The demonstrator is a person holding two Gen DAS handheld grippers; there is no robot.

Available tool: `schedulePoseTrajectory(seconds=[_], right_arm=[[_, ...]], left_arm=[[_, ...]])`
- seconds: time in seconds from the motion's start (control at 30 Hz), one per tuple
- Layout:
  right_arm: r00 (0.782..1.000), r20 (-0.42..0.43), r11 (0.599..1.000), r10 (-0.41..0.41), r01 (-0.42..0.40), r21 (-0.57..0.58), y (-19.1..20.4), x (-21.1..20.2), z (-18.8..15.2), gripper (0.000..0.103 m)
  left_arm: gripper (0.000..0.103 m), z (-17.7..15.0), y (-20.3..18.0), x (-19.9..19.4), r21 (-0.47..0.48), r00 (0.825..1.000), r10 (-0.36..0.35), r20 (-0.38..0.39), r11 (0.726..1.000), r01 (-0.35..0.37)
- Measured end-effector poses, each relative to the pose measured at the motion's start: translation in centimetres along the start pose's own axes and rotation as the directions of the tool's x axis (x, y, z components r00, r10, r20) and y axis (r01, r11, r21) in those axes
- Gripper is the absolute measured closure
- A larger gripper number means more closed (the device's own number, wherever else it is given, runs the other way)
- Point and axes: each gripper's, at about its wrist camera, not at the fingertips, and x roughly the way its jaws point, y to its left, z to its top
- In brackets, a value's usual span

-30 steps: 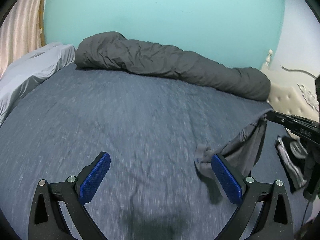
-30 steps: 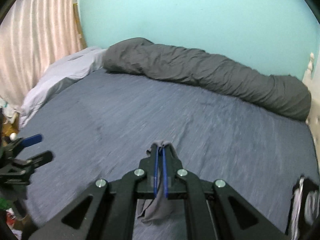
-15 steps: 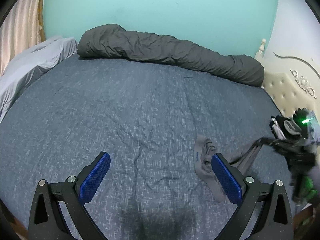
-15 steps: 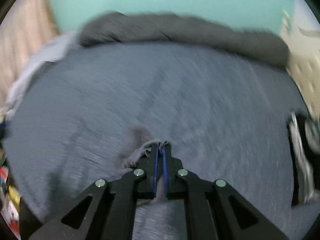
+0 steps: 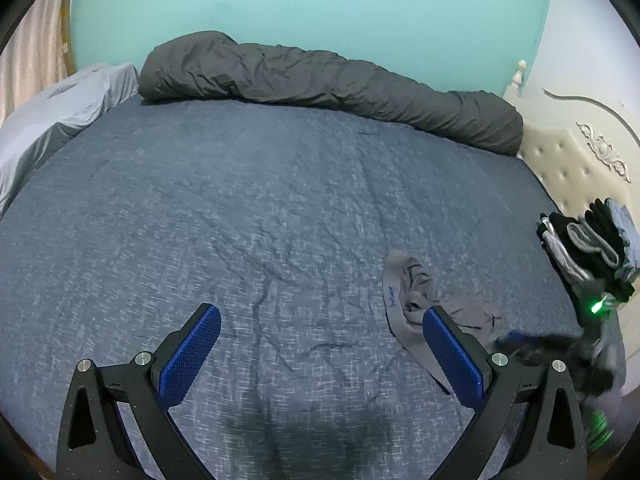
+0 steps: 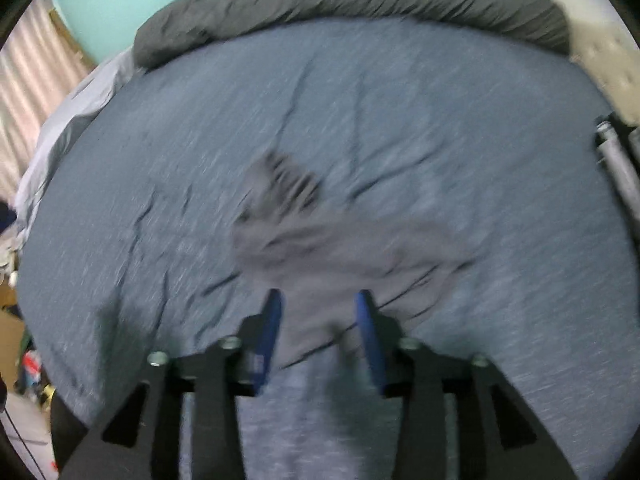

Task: Fold clothes
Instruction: 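Lift the grey briefs with the right gripper and drag them across the bed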

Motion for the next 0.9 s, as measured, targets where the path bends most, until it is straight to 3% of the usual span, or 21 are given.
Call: schedulePoseTrajectory(seconds=[0.13, 0.27, 0.3, 0.33, 0.37, 0.5, 0.73, 0.9], right_arm=[[0.995, -0.096, 1.000, -0.024, 0.022, -0.016, 1.8, 4.0, -1.9, 0.057], [0.991, -0.128, 0.999, -0.037, 0.041, 0.030, 1.6, 5.8, -3.0, 0.057], [0.990, -0.134, 0.998, -0.043, 0.049, 0.040, 1.4, 6.1, -3.3, 0.060], [0.989, -0.140, 0.997, -0.050, 0.057, 0.050, 1.2, 6.3, -3.6, 0.080], [0.988, -0.146, 0.996, -0.058, 0.067, 0.055, 0.9, 6.5, -3.8, 0.088], [0.994, -0.091, 0.996, -0.054, 0.060, 0.063, 0.3, 5.4, -3.9, 0.101], [0.997, 0.069, 0.995, -0.031, 0.024, 0.097, -3.1, -1.1, -1.4, 0.101], [0.991, 0.132, 0.983, -0.038, 0.014, 0.184, -7.6, -4.2, 0.9, 0.102]], left_arm=[[0.000, -0.1, 0.2, 0.0, -0.001, 1.000, 0.005, -0.005, 1.000, -0.005], [0.000, 0.3, 1.2, 0.0, -0.009, 1.000, 0.031, -0.004, 0.999, -0.031], [0.000, 0.4, 1.4, 0.1, -0.013, 0.999, 0.036, -0.007, 0.999, -0.036], [0.000, 0.4, 1.5, 0.1, -0.016, 0.999, 0.039, -0.009, 0.999, -0.039], [0.000, 0.5, 1.6, 0.2, -0.018, 0.999, 0.040, -0.009, 0.999, -0.040], [0.000, 0.4, 1.2, 0.2, -0.013, 0.999, 0.035, -0.005, 0.999, -0.035], [0.000, 0.3, 0.0, 1.9, -0.005, 1.000, 0.027, -0.010, 1.000, -0.027], [0.000, -0.3, -1.6, 6.3, 0.039, 0.997, 0.019, -0.075, 0.999, -0.016]])
